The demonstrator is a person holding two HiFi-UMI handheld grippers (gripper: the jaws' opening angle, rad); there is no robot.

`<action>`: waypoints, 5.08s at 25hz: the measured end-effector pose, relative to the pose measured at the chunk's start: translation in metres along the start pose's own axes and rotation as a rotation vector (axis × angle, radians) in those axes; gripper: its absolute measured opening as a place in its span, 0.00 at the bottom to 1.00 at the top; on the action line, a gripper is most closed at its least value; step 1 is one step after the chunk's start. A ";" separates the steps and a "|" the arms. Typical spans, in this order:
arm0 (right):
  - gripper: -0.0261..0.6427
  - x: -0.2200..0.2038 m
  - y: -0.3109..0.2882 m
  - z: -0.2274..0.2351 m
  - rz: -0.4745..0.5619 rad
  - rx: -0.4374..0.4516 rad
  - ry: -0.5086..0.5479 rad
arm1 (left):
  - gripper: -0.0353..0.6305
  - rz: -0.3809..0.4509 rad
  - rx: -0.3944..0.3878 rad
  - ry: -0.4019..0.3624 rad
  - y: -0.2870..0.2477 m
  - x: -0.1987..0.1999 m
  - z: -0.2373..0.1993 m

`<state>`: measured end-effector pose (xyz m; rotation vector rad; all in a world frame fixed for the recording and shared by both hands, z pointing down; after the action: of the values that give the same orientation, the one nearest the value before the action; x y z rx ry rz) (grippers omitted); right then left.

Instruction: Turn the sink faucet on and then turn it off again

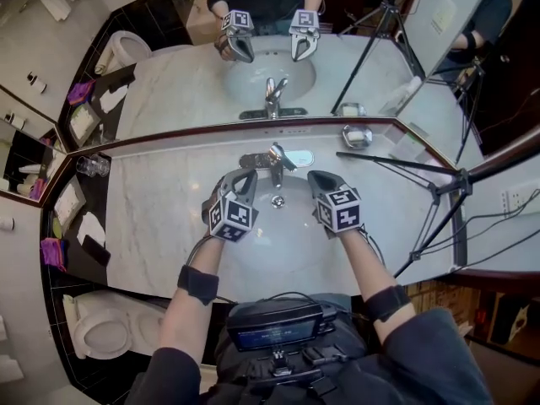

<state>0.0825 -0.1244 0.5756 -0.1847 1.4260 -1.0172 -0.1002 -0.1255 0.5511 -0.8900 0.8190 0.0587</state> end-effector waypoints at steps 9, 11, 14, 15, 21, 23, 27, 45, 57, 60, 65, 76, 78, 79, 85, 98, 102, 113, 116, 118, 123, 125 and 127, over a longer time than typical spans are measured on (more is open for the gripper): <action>0.07 0.017 0.013 -0.011 0.028 0.007 0.033 | 0.05 0.101 0.010 0.358 0.053 -0.014 -0.041; 0.07 0.017 0.016 -0.012 0.030 0.007 0.038 | 0.05 0.102 0.034 0.376 0.059 -0.023 -0.044; 0.07 0.017 0.021 -0.014 0.031 0.005 0.042 | 0.05 0.102 0.047 0.406 0.067 -0.031 -0.044; 0.07 0.017 0.022 -0.015 0.031 0.006 0.043 | 0.05 0.106 0.045 0.418 0.070 -0.032 -0.042; 0.07 0.015 0.028 -0.021 0.031 0.008 0.053 | 0.05 0.108 0.034 0.475 0.081 -0.042 -0.035; 0.07 0.014 0.029 -0.022 0.030 0.009 0.054 | 0.05 0.105 0.026 0.494 0.083 -0.045 -0.032; 0.07 0.011 0.029 -0.023 0.026 0.012 0.051 | 0.05 0.106 0.032 0.515 0.086 -0.047 -0.032; 0.31 -0.006 -0.013 -0.033 -0.157 -0.223 0.942 | 0.05 0.100 0.032 0.492 0.068 -0.047 -0.031; 0.39 -0.012 -0.077 -0.022 -0.250 -0.292 1.443 | 0.05 0.056 0.014 0.477 0.047 -0.047 -0.030; 0.39 -0.015 -0.090 -0.021 -0.276 -0.272 1.471 | 0.05 0.058 0.007 0.476 0.042 -0.045 -0.031; 0.39 -0.010 -0.107 -0.021 -0.289 -0.278 1.478 | 0.05 0.051 -0.002 0.481 0.036 -0.046 -0.030; 0.38 0.015 -0.116 -0.027 -0.313 -0.244 1.384 | 0.05 0.033 -0.016 0.487 0.030 -0.055 -0.024; 0.38 0.016 -0.117 -0.026 -0.320 -0.239 1.367 | 0.05 0.029 -0.019 0.486 0.028 -0.055 -0.023; 0.38 0.018 -0.117 -0.026 -0.316 -0.239 1.358 | 0.05 0.025 -0.020 0.486 0.027 -0.056 -0.022; 0.37 0.043 -0.118 -0.030 -0.282 -0.248 1.332 | 0.05 0.027 -0.020 0.489 0.024 -0.054 -0.023; 0.37 0.056 -0.127 -0.029 -0.298 -0.213 1.283 | 0.05 0.021 -0.035 0.503 0.023 -0.058 -0.019; 0.37 0.055 -0.127 -0.027 -0.299 -0.219 1.273 | 0.05 0.020 -0.027 0.501 0.020 -0.060 -0.018; 0.38 0.046 -0.118 -0.026 -0.338 -0.260 1.257 | 0.05 0.016 0.000 0.503 0.028 -0.063 -0.021; 0.38 0.040 -0.108 -0.023 -0.347 -0.262 1.230 | 0.05 0.032 0.005 0.503 0.031 -0.062 -0.023; 0.38 0.035 -0.100 -0.021 -0.354 -0.260 1.207 | 0.05 0.042 0.009 0.503 0.034 -0.061 -0.025; 0.34 0.031 -0.073 -0.019 -0.332 -0.258 1.095 | 0.05 0.055 0.022 0.509 0.040 -0.059 -0.031; 0.31 0.034 -0.062 -0.018 -0.300 -0.251 1.009 | 0.05 0.058 0.020 0.518 0.042 -0.059 -0.033; 0.26 0.037 -0.051 -0.015 -0.264 -0.252 0.922 | 0.05 0.065 0.020 0.525 0.044 -0.059 -0.034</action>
<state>0.0388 -0.1721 0.5797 -0.0830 2.4215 -1.1985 -0.1788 -0.1050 0.5490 -0.8709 1.3351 -0.1325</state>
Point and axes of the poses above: the fingertips, and each gripper's own axes: y backward along the fingers, z to its right, x out of its top, the point moved 4 cm from there along y, backward along the fingers, and after that the axes turned 12 degrees about -z, right-handed, at the moved point
